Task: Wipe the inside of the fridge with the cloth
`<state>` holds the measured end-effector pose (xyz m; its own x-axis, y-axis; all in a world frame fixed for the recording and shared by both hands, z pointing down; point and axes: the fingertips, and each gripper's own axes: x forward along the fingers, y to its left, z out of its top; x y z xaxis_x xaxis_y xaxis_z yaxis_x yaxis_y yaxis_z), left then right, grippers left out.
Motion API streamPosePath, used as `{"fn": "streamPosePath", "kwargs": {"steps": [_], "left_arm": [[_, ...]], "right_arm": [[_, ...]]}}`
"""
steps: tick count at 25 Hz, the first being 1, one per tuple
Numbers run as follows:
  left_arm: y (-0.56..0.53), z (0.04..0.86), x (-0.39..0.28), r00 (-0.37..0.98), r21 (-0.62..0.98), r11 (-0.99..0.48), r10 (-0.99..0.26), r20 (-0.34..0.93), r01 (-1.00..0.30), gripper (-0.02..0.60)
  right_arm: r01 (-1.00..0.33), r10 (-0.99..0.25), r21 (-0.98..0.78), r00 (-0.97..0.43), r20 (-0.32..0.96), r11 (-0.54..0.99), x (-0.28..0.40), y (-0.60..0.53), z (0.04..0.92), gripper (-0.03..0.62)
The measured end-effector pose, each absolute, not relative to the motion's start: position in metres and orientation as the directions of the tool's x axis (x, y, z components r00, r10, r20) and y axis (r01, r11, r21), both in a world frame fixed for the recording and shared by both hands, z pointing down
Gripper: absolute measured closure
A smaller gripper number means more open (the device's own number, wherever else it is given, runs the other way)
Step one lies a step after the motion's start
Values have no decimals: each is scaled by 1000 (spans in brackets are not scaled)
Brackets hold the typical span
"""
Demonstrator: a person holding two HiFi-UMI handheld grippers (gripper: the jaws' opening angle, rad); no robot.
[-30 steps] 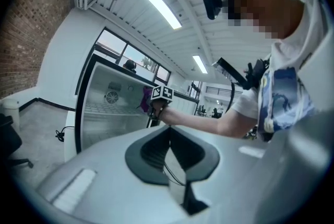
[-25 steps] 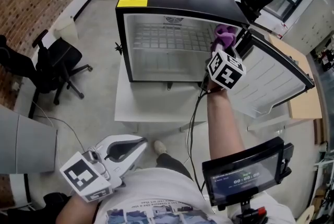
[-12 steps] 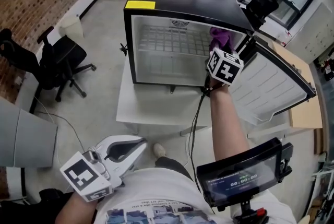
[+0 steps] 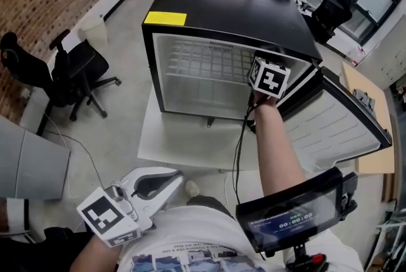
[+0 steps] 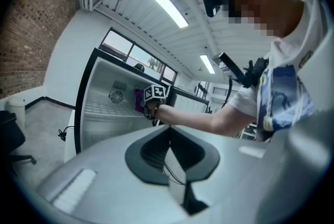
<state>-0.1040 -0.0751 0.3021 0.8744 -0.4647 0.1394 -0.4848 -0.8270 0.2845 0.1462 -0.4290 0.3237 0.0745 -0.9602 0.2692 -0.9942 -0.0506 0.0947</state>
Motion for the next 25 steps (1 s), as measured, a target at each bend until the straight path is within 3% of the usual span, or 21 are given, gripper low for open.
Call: {"fn": "streamPosePath", "kwargs": {"steps": [13,25], "left_arm": [[-107,306,-81,871,302,-818,-473,129,-489,574],[-109,309,-109,820,312,-762,-559,125,-567,574]], "right_arm": [[-992,-932,96,-37,360,77,126,-461,345,520],[-962,-897,103,-195,396,255,39,-479,354,520]]}}
